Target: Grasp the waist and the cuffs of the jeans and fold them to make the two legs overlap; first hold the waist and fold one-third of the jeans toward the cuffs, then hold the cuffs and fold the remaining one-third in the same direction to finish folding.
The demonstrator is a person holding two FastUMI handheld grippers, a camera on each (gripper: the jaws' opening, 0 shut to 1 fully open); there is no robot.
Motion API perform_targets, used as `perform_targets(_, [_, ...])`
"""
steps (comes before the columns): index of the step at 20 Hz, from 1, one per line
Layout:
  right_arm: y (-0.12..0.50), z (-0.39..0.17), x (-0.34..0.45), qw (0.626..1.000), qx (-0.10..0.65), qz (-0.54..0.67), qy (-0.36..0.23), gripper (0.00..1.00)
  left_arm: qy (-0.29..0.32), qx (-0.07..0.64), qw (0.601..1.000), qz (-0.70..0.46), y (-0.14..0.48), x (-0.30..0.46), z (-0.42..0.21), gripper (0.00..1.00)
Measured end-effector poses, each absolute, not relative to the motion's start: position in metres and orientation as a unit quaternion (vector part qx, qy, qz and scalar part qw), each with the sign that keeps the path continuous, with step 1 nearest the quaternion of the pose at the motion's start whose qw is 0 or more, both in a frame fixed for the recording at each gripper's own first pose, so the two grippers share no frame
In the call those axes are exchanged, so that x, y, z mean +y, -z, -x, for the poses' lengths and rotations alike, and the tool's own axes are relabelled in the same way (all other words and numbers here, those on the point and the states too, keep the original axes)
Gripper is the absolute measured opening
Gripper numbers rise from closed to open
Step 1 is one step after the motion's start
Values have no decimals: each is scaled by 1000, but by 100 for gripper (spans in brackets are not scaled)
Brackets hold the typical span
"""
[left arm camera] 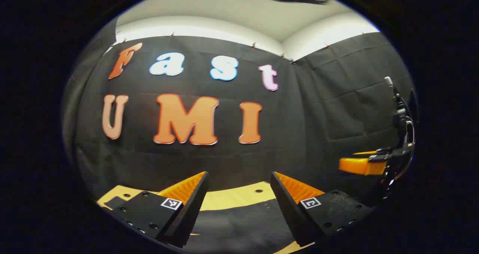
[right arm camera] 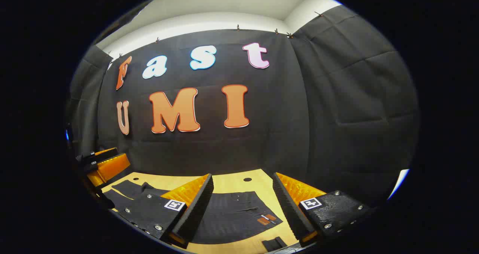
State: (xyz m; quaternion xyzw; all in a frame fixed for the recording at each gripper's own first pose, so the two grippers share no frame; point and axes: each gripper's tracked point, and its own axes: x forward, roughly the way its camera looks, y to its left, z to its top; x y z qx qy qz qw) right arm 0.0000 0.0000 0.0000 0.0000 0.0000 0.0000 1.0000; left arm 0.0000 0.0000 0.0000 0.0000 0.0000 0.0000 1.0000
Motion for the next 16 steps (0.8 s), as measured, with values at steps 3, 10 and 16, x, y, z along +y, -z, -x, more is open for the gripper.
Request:
perform_targets(3, [5,-9,17,999,33,-15,-22,100,-63,31,997,32,10,83,4,98])
perform_targets(10, [13,-83,13,992,88,-63,-68,100,-218,92,970,48,42,164,20,97])
perform_targets(16, [34,-115,19,983,131,-84,-93,98,-236,90,965,78,34,174,24,94])
